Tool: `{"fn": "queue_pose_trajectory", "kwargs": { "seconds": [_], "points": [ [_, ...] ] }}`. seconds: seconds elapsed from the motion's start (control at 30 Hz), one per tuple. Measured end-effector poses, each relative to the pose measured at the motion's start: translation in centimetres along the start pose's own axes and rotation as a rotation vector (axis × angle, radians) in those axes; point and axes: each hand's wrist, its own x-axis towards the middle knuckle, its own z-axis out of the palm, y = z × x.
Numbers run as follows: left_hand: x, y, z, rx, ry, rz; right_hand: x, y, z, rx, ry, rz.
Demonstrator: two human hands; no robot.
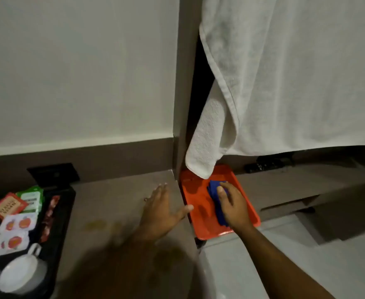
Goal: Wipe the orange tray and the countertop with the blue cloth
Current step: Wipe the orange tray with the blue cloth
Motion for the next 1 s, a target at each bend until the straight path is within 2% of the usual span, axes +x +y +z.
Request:
{"fn": "queue_pose_trajectory", "kwargs": {
  "seconds": [0.13,0.2,0.4,0.5,0.6,0.8,1.0],
  "points": [
    [1.4,2.4,6.3,0.109,-0.077,0.055,3.4,6.8,-0.9,-0.050,-0.115,0.201],
    [2.4,3.4,9.0,0.179,-0.151,0.086,5.2,9.8,-0.1,-0.105,-0.171,0.223],
    [4.0,4.6,14.6,0.339,-0.358,0.170,9.2,15.7,3.7,-0.364,-0.372,0.094],
    [4.1,4.1,15.5,0.472,-0.359,0.169,9.3,17.3,5.0,-0.560,-0.418,-0.009],
    [4.0,4.0,15.8,0.537,-0.370,0.153,8.8,17.9,5.9,-0.646,-0.389,-0.077],
    [4.0,4.1,16.0,0.592,-0.398,0.151,9.6,17.7,5.8,-0.509,-0.292,-0.019],
    [4.9,4.5,13.9,0.629,-0.385,0.221,11.1,15.4,2.5,-0.017,-0.153,0.097]
  ]
}}
